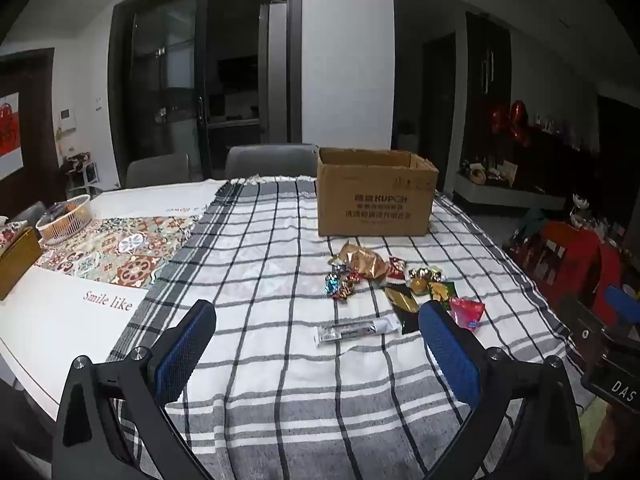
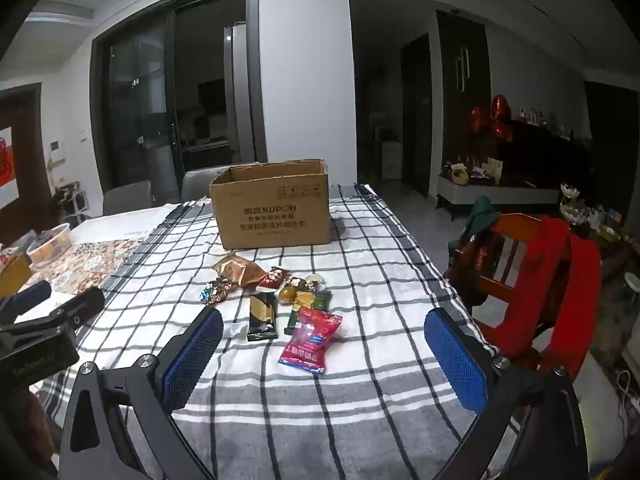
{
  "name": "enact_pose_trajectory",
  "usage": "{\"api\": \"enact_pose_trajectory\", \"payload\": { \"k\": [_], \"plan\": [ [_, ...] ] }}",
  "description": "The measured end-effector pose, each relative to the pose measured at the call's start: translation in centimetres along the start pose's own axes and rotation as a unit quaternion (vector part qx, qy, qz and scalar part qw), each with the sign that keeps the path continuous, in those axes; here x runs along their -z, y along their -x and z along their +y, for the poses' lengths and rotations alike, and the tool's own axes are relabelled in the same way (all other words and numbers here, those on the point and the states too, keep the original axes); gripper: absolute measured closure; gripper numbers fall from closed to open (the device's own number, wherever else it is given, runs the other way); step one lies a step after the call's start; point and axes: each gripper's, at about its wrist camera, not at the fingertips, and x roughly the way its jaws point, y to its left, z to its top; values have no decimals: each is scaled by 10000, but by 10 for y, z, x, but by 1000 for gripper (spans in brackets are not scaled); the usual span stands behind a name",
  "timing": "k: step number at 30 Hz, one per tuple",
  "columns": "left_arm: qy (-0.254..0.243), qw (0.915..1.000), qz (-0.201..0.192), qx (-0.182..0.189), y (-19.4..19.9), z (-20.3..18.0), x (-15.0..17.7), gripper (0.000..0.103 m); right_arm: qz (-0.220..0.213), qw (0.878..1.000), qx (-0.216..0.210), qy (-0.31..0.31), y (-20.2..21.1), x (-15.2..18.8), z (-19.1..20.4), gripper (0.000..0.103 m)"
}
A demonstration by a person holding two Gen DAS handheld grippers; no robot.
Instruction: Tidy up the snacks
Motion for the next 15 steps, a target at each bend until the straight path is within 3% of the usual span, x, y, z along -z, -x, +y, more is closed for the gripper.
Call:
{"api": "enact_pose_trajectory", "payload": {
  "k": [7,15],
  "plan": [
    [-16,9996,-295,-16,9,-1,-5,0,-14,10000,2,-20,0,0,0,1],
    [-88,9997,-248,8,6,-2,0,0,-5,10000,-54,-40,-4,2,0,1]
  ]
}}
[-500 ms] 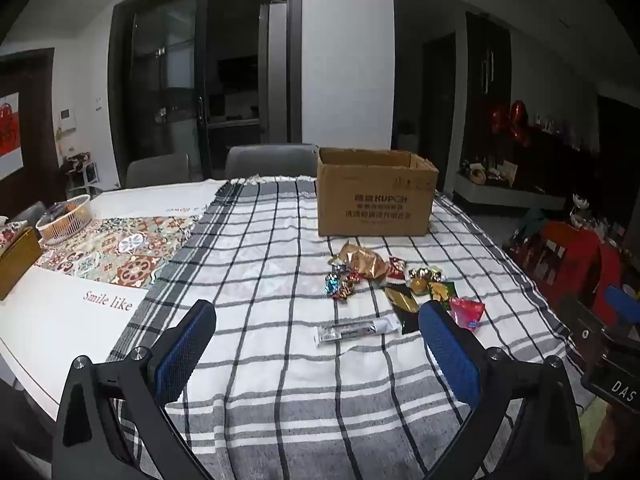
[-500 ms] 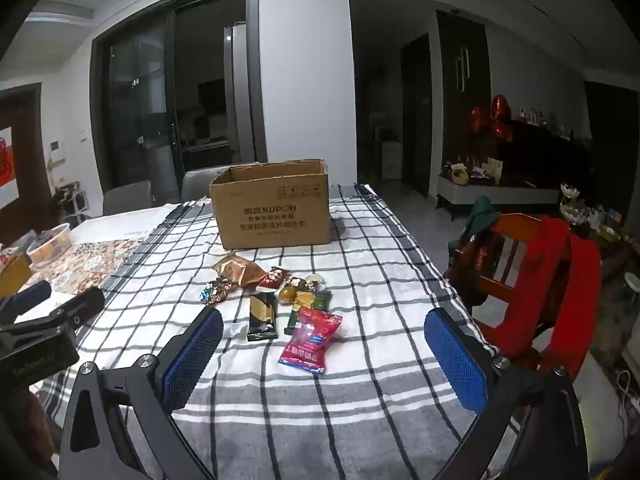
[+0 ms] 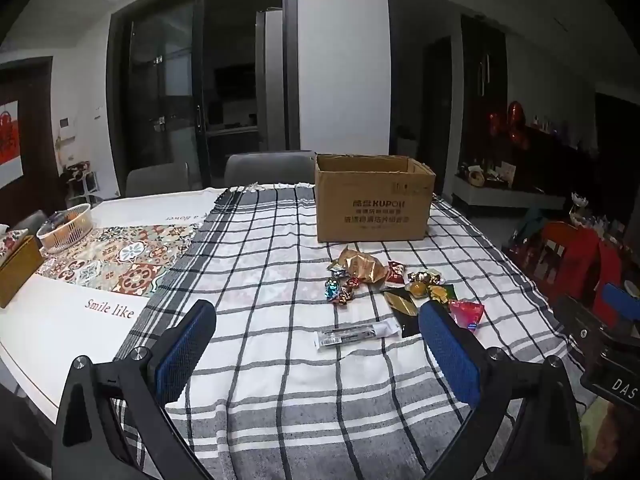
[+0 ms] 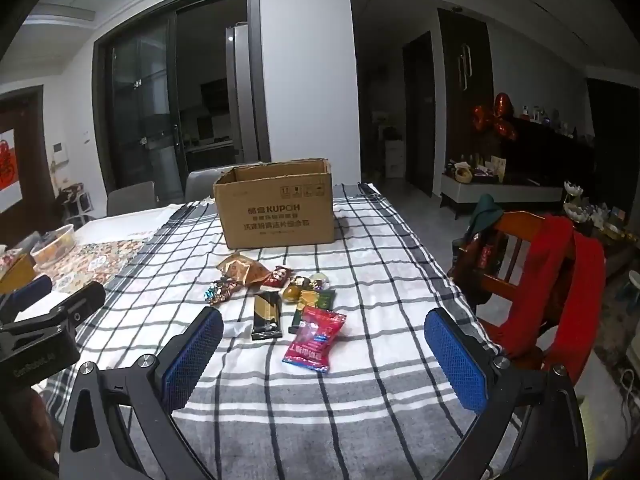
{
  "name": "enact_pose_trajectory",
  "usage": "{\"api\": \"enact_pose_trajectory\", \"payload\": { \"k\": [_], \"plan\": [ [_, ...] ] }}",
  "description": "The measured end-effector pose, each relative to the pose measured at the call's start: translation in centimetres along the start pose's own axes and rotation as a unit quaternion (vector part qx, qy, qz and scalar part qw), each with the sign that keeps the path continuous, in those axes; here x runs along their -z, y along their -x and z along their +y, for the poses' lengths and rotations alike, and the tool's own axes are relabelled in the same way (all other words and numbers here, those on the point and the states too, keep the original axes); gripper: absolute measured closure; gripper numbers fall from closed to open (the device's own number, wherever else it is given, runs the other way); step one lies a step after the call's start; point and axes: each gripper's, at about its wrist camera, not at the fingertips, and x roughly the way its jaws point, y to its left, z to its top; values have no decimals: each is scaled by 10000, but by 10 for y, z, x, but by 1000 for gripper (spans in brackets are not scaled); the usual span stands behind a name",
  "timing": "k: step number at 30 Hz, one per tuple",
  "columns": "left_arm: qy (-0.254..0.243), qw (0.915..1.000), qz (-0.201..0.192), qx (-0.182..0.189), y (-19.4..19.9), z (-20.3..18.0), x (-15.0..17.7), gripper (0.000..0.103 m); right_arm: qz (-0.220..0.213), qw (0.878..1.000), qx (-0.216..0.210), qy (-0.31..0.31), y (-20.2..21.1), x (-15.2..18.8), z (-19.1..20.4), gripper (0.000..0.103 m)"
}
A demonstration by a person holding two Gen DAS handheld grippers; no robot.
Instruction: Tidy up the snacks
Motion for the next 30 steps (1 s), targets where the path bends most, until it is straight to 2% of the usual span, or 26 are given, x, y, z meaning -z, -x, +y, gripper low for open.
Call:
{"api": "enact_pose_trajectory", "payload": {
  "k": [30],
  "plan": [
    [-21,10000,28,47,0,0,-2,0,9,10000,-49,-8,4,-1,1,1]
  ]
}}
